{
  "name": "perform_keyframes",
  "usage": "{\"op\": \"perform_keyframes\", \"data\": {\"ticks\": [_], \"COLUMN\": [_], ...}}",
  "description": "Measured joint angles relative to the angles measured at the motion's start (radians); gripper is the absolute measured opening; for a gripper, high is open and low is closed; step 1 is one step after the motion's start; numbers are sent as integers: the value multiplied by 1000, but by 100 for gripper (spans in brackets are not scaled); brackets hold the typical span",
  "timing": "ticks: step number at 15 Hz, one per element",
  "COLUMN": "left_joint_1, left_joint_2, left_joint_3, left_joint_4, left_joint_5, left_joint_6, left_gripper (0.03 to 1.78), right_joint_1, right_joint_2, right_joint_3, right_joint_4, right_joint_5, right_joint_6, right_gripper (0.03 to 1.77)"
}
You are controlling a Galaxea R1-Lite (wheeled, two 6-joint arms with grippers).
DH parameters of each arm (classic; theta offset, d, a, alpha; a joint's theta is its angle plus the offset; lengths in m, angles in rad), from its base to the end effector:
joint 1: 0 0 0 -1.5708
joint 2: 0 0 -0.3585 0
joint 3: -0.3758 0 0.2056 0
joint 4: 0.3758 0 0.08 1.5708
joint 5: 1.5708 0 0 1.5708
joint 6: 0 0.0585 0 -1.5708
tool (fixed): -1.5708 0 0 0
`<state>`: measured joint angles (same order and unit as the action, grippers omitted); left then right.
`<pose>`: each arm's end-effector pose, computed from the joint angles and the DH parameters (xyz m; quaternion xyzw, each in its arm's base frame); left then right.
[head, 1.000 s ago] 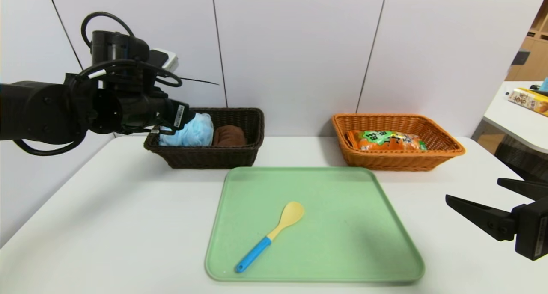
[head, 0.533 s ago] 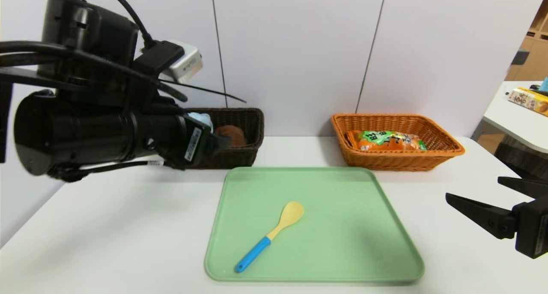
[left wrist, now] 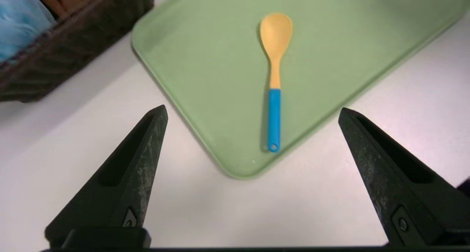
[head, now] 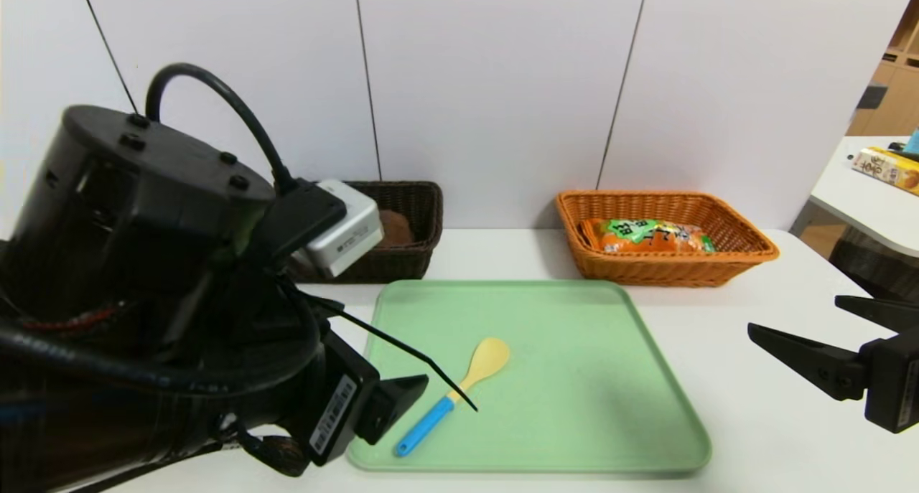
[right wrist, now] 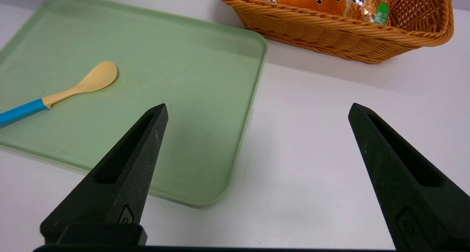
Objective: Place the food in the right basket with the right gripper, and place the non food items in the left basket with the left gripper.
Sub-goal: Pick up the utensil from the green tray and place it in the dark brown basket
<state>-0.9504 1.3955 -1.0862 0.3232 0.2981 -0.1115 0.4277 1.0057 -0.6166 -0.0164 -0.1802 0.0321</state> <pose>0.1606 -0.1953 0.2863 0.1313 0.2689 -0.2900 0.9090 0.1333 0.0492 0.2499 -0.0398 0.1787 0.1184 0.9759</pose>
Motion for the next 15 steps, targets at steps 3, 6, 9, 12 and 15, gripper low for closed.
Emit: {"op": "perform_keyframes", "data": {"ticks": [3,6,9,12,15], "left_joint_1": [-19,-22,-22,-22,-22], "left_joint_2": [49,112,174,231,279], "left_joint_3": [1,1,5,7,4], "left_joint_4": [8,5,5,-6,-42], "left_joint_5": [-3,-4,-4,-2,2], "left_joint_6": [-54,-67,-73,-76,-76], "left_gripper": [167,167,168,169,169], "right_joint_1": [0,0,0,1,1], "right_joint_2": [-1,-1,-1,-1,-4], "right_joint_3": [-1,-1,-3,-8,-8], "right_joint_4": [0,0,-1,-1,0], "right_joint_5": [-1,-4,-4,-5,-6], "right_joint_6": [0,0,0,-1,-1], "right_gripper": [169,169,169,170,170]}}
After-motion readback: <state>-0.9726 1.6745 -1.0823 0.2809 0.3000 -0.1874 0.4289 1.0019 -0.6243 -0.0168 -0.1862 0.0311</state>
